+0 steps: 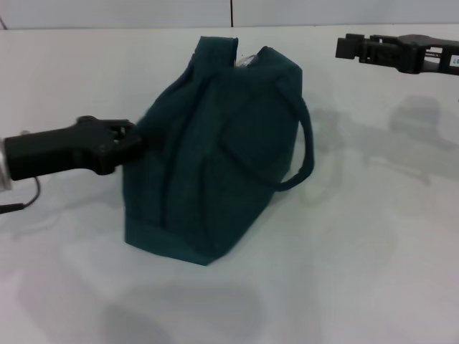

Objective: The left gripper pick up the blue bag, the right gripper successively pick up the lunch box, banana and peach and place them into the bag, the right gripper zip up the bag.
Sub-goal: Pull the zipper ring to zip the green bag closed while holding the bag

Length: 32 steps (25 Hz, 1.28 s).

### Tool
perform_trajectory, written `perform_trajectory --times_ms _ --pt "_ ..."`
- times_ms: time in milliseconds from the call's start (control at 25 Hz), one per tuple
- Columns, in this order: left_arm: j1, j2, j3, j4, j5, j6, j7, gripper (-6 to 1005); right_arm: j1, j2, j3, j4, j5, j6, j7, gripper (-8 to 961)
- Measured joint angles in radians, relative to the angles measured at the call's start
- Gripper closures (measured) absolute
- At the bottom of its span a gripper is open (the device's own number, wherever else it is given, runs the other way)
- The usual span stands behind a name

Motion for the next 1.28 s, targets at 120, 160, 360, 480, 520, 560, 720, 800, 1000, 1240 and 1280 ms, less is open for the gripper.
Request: perform_trajectory --times_ms 120,160,360,480,520,560,720,800,1000,1240,1280 --pt "0.010 0.005 -0.027 0.018 0.003 -0.014 -0.015 836 -0.008 -0.001 0.000 0.000 0.006 -0.005 -0.006 654" --pt "0.012 0.008 -0.036 0.022 0.004 -0.014 -0.026 812 -0.010 0.000 0.000 0.000 0.007 -0.006 -0.011 633" --pt "0.018 0.015 -0.039 0.053 0.005 0.023 -0.071 689 -0.024 0.002 0.008 -0.002 0.009 -0.008 -0.027 361" --pt "0.019 0.017 -0.044 0.059 -0.008 0.058 -0.072 584 -0.028 0.003 0.011 -0.003 0.009 -0.007 -0.033 263" --pt "0.019 0.019 -0.046 0.060 -0.021 0.065 -0.072 545 -0.029 0.003 0.011 -0.003 0.009 -0.007 -0.035 264" --pt "0.019 0.021 -0.050 0.060 -0.033 0.066 -0.072 505 -0.030 0.003 0.012 -0.003 0.009 -0.007 -0.038 265" --pt "0.020 0.020 -0.100 0.068 -0.055 0.070 -0.073 381 -0.037 0.003 0.012 -0.004 0.018 -0.013 -0.062 269" --pt "0.021 0.010 -0.142 0.079 -0.057 0.073 -0.074 337 -0.044 0.003 0.012 -0.009 0.028 -0.023 -0.078 269" --pt "-0.002 0.009 -0.111 0.184 -0.041 0.092 -0.216 309 -0.054 0.002 0.012 -0.023 0.043 -0.034 -0.093 270" --pt "-0.084 -0.003 0.079 0.592 0.084 0.093 -0.593 304 -0.056 -0.003 0.012 -0.023 0.049 -0.026 -0.117 270" --pt "-0.108 -0.003 0.115 0.664 0.115 0.093 -0.676 303 -0.057 -0.004 0.012 -0.024 0.049 -0.022 -0.126 270"
